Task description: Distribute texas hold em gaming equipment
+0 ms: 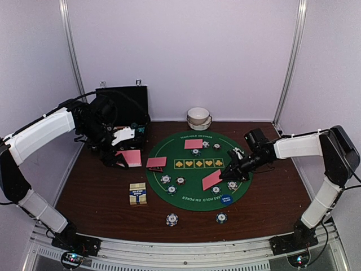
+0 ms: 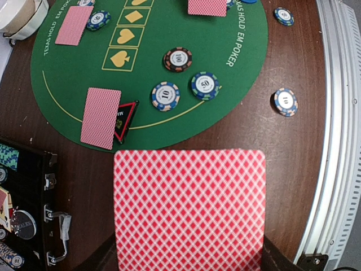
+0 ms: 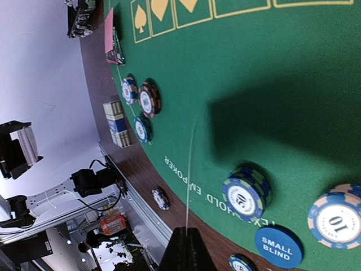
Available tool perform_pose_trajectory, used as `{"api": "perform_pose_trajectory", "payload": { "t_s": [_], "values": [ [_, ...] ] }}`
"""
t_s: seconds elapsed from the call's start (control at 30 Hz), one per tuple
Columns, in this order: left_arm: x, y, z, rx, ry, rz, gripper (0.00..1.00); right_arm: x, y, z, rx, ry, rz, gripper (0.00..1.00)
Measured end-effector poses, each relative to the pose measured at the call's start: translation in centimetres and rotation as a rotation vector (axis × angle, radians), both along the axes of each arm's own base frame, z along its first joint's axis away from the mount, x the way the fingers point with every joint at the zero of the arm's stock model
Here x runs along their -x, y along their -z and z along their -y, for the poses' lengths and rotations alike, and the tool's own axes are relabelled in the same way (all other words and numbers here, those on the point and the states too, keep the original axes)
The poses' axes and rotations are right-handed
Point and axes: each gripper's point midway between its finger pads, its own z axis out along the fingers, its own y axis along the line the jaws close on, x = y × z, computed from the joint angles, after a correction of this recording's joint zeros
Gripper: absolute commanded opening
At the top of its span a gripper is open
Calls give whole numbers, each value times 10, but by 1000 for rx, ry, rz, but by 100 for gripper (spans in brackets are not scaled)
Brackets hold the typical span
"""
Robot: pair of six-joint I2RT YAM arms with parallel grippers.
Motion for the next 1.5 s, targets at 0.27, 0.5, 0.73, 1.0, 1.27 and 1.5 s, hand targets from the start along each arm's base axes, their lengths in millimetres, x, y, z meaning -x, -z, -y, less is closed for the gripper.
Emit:
{"api": "perform_pose_trajectory", "payload": {
  "t_s": [0.27, 0.5, 0.73, 1.0, 1.27, 1.5],
  "values": [
    [0, 0, 0, 0, 0, -2, 0, 0, 9, 9, 99, -60, 42, 0],
    [1, 0, 0, 0, 1, -3, 0, -7, 21, 9, 136, -81, 40, 0],
    [1, 0, 0, 0, 1, -4, 0, -16, 23, 6, 148, -91, 51, 12],
    [1, 0, 0, 1, 1, -4, 0, -23, 20, 12, 213, -125, 85, 38],
    [1, 0, 0, 2, 2, -5, 0, -28, 12, 22, 308, -136, 114, 63],
    [2, 0, 1, 8, 5, -8, 0, -38, -36, 5, 315, -129, 247, 99]
  ]
}}
